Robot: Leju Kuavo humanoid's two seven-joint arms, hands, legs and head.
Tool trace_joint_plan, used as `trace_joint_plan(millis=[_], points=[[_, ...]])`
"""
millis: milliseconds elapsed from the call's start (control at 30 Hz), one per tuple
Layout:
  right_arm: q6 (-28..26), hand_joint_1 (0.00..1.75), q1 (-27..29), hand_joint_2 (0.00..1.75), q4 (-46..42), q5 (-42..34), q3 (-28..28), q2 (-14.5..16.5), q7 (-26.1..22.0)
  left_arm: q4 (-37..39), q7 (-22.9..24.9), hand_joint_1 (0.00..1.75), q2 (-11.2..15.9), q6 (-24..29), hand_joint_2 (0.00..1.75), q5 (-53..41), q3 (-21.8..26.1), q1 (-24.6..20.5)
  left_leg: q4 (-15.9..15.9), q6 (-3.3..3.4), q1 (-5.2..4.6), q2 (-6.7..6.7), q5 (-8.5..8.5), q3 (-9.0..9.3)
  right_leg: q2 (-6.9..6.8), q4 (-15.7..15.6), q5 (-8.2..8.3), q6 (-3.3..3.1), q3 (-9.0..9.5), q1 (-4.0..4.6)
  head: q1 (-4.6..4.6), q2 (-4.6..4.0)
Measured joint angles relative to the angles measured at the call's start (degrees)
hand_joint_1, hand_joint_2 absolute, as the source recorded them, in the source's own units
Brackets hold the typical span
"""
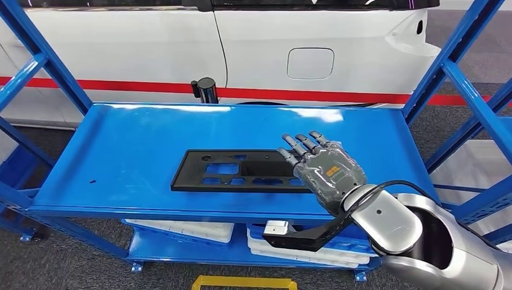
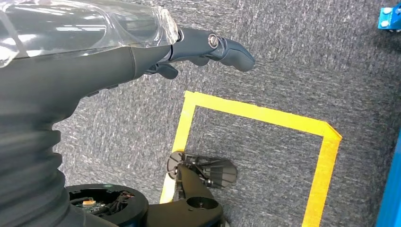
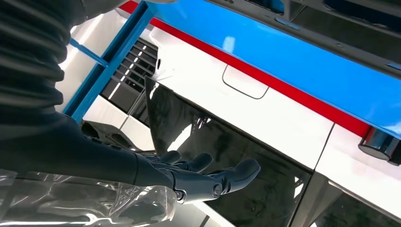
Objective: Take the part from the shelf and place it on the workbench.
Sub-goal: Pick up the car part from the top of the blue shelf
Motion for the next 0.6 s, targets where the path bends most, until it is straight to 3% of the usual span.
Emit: trace_joint_plan(millis=[67,133,200,267,333,367,400,433,533,600], points=[[-0.1,0.0,0.0,1.75,0.0,0.0,0.0,0.0,0.0,0.0,0.0,0.0,0.0,0.0,1.75,0.0,0.0,0.0,0.3,-0.57,-0.22,-0.04,-0.07,-0.36,0.05,-5.0,1.48,-0.25,2.15,0.02,-0.05,0.0],[-0.1,0.0,0.1,1.75,0.1,0.0,0.0,0.0,0.0,0.0,-0.1,0.0,0.0,0.0,0.87,0.0,0.0,0.0,0.4,-1.05,-0.26,-0.03,0.06,-0.71,0.16,-5.3,1.5,-0.78,1.89,0.12,-0.1,0.0],[-0.2,0.0,0.1,1.75,0.2,0.0,0.0,0.0,0.0,0.0,-0.1,0.0,0.0,0.0,0.0,-0.1,0.0,0.0,1.7,-1.57,-0.07,-0.01,-0.95,-1.37,0.14,-5.4,1.71,-1.38,1.76,0.05,-0.12,0.0],[-0.8,0.0,0.0,1.75,0.3,-0.1,0.1,0.0,0.0,0.0,-0.2,0.0,0.0,0.0,0.0,-0.2,-0.1,0.0,7.5,-2.2,0.15,0.01,-4.34,-3.93,0.04,-5.4,1.88,-1.89,1.65,-0.07,-0.21,0.0],[-1.9,0.0,0.0,1.75,0.4,-0.1,0.4,0.0,0.0,0.0,-0.5,0.0,0.0,0.0,0.0,-0.3,-0.2,0.0,16.0,-2.6,0.23,0.02,-7.99,-7.77,0.0,-5.4,1.98,-2.13,1.41,-0.01,-0.27,0.0],[-2.5,0.0,0.0,1.75,0.5,-0.2,0.7,0.0,0.0,0.0,-0.5,0.0,0.0,0.0,0.0,-0.4,-0.3,0.1,18.6,-2.64,0.25,0.02,-8.62,-8.94,0.0,-5.4,2.01,-2.17,1.32,0.03,-0.27,0.0],[-3.2,0.0,0.0,1.75,0.6,-0.4,1.0,0.0,0.0,0.0,-0.6,0.0,0.0,0.0,0.0,-0.6,-0.3,0.1,19.0,-2.57,0.25,0.02,-8.25,-9.09,0.01,-5.4,2.04,-2.19,1.29,0.06,-0.27,0.0],[-3.9,0.0,-0.1,1.75,0.7,-0.5,1.2,0.0,0.0,0.0,-0.6,0.0,0.0,0.0,0.0,-0.7,-0.4,0.1,16.6,-2.38,0.23,0.02,-6.73,-7.88,0.03,-5.4,2.06,-2.18,1.35,0.09,-0.28,0.0],[-5.6,0.0,-0.8,1.75,1.1,-0.9,2.1,0.0,0.0,0.0,-0.7,0.0,0.0,0.0,0.0,-1.0,-0.5,-0.1,3.7,-1.43,-0.07,-0.01,-1.49,-1.54,0.1,-5.4,2.09,-1.95,1.49,0.29,-0.27,0.0],[-6.4,0.0,-1.3,1.75,1.4,-1.3,2.7,0.0,0.0,0.0,-0.8,0.0,0.1,0.0,0.0,-1.1,-0.5,-0.2,0.7,-1.06,-0.39,-0.03,-0.92,-0.35,0.11,-5.3,2.19,-1.47,1.29,0.42,-0.23,0.0]])
